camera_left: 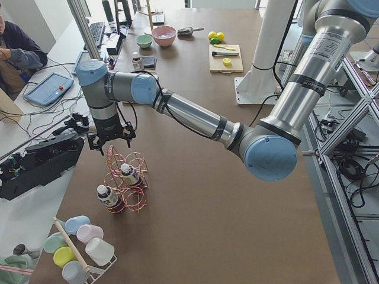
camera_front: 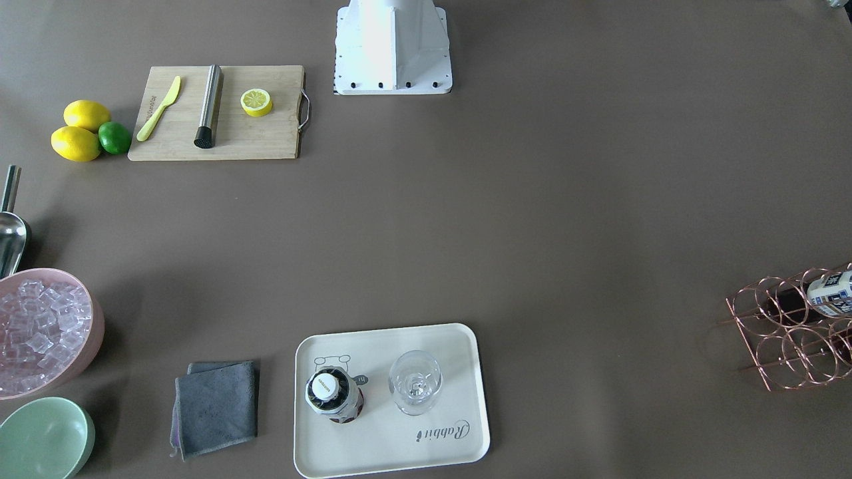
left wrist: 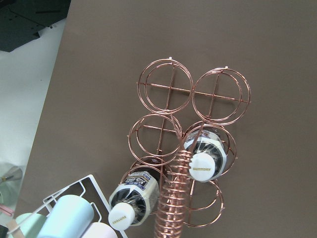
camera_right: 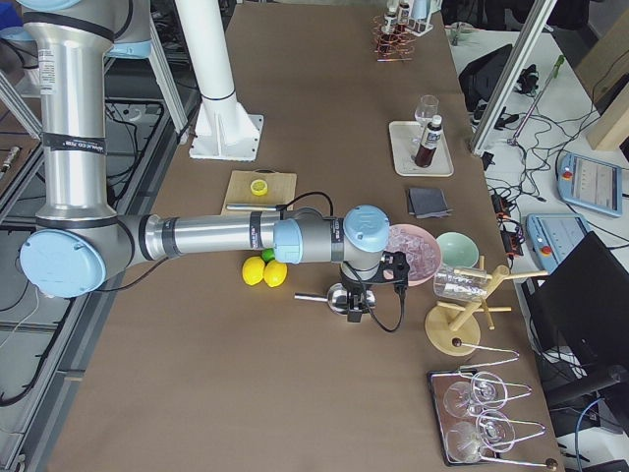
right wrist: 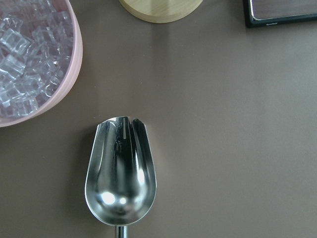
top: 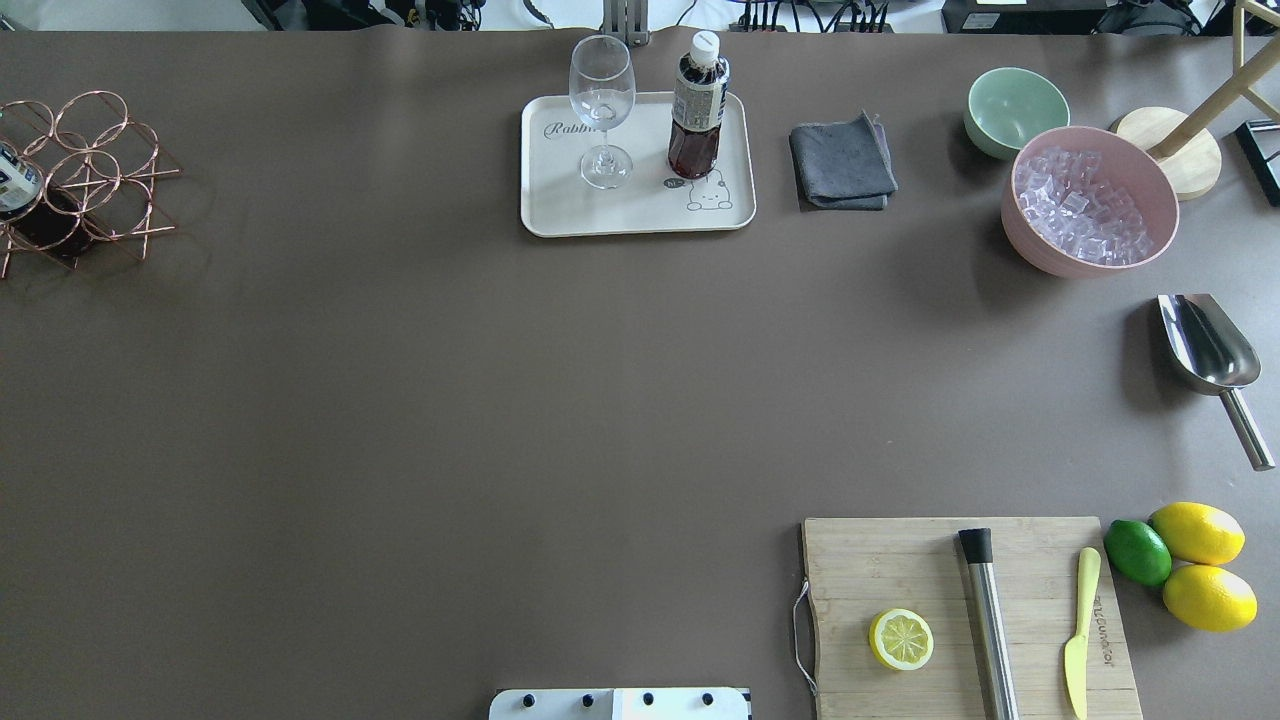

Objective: Take tea from basket to plate

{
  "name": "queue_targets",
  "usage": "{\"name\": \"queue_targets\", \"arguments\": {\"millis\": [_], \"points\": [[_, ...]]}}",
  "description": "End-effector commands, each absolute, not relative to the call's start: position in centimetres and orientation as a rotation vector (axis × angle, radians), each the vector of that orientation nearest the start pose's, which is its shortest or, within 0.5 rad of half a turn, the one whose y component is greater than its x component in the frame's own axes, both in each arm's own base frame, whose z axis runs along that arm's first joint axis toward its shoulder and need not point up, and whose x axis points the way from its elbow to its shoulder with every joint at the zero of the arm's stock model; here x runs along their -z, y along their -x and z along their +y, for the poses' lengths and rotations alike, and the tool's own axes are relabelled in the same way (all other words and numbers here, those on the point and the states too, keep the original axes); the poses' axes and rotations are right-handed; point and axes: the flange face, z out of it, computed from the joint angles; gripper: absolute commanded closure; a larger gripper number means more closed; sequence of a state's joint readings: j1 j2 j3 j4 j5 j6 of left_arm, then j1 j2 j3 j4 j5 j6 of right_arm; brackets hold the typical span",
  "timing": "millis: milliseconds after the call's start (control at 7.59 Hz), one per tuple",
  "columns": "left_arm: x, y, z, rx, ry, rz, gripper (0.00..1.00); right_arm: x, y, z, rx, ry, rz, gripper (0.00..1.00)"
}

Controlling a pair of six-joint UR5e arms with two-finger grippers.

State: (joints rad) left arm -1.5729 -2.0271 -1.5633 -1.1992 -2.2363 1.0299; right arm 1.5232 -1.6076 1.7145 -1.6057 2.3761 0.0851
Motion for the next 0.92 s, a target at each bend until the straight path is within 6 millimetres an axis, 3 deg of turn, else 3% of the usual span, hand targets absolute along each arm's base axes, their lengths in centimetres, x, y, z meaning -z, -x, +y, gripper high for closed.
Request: {"name": "queue_targets", "arguments": {"millis": [0, 263, 395, 790], "points": [[-47.8, 6.6, -58.4, -0.729, -0.271, 0.737, 0.02, -60.7, -3.9, -48.1, -0.009, -0.015, -0.808, 0.0], [-52.8, 6.9, -54.6, -0.416, -0.092, 0.809, 0.02, -60.8, -4.2, -48.1, -0.015, -0.016, -0.808, 0.0], [-54.9, 7.0, -52.8, -0.348, -0.041, 0.821, 0.02, -60.8, -4.3, -48.0, -0.017, -0.015, -0.807, 0.0], [-58.1, 6.9, -50.6, -0.141, 0.078, 0.821, 0.02, -60.8, -4.4, -47.9, -0.019, -0.016, -0.807, 0.0]]}}
